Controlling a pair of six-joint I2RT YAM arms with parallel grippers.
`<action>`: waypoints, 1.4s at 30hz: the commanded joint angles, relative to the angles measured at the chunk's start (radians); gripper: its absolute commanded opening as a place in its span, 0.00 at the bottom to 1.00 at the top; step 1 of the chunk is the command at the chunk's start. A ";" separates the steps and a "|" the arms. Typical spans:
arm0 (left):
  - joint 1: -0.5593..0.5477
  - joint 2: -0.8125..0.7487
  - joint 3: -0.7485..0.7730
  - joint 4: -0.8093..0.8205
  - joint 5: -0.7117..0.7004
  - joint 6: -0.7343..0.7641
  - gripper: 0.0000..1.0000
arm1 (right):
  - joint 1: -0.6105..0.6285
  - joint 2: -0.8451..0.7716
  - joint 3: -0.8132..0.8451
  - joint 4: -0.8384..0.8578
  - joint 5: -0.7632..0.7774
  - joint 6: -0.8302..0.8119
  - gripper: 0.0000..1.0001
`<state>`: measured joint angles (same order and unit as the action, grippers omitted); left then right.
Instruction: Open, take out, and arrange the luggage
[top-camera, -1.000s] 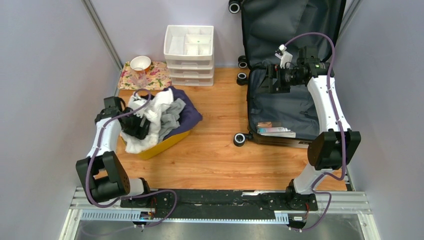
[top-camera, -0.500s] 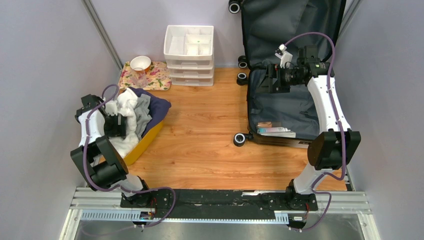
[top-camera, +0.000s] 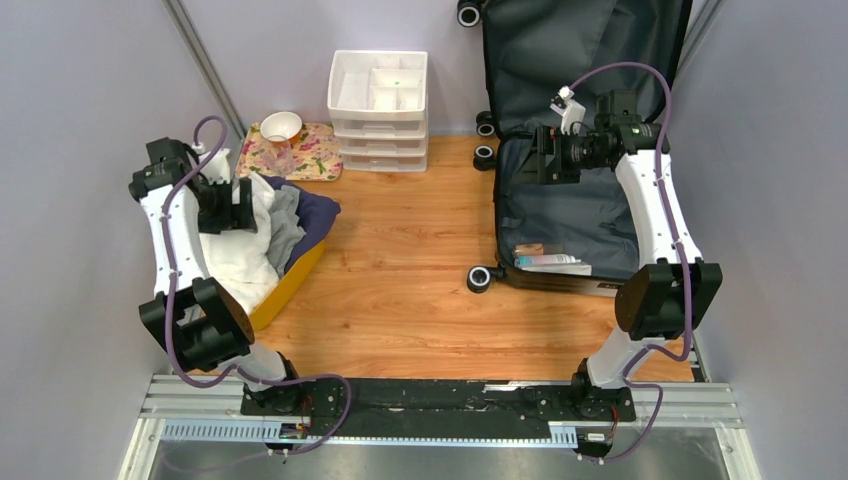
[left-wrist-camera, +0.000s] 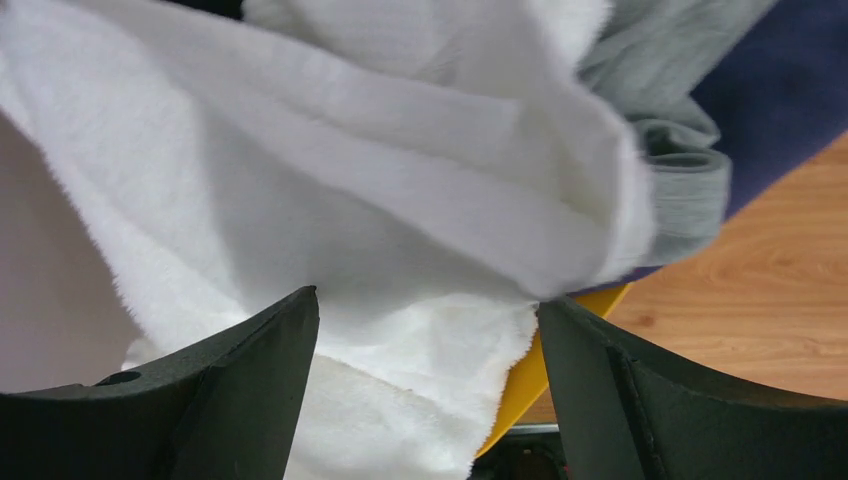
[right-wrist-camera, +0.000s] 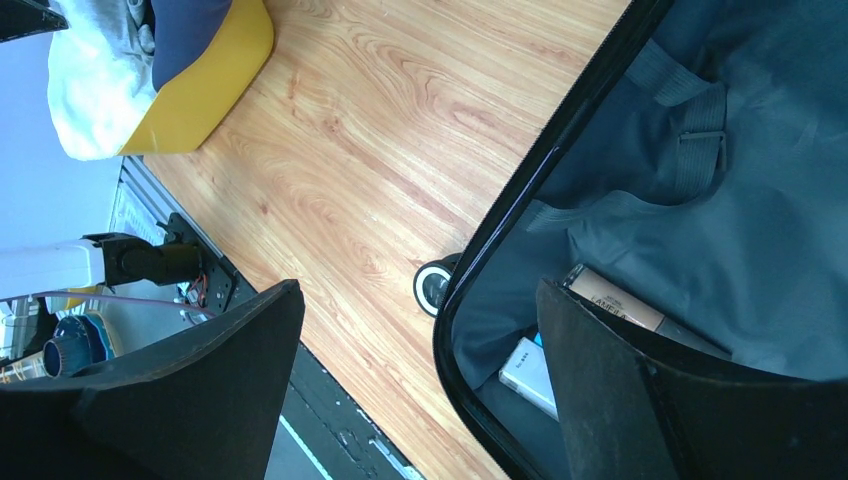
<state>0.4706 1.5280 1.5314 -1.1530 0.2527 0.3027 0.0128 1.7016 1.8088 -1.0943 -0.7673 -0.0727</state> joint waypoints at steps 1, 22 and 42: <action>-0.075 -0.020 0.071 -0.015 0.085 0.045 0.88 | 0.009 0.003 0.058 0.027 -0.023 -0.007 0.90; -0.595 0.128 0.217 0.530 0.221 -0.080 0.89 | -0.278 0.096 0.101 -0.068 -0.049 -0.391 0.97; -0.595 0.227 0.053 0.858 0.462 -0.244 0.84 | -0.021 -0.022 -0.420 -0.007 0.226 -1.087 0.84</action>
<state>-0.1295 1.7496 1.5272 -0.4210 0.6323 0.1715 -0.0433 1.7348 1.4273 -1.1748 -0.5953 -1.0286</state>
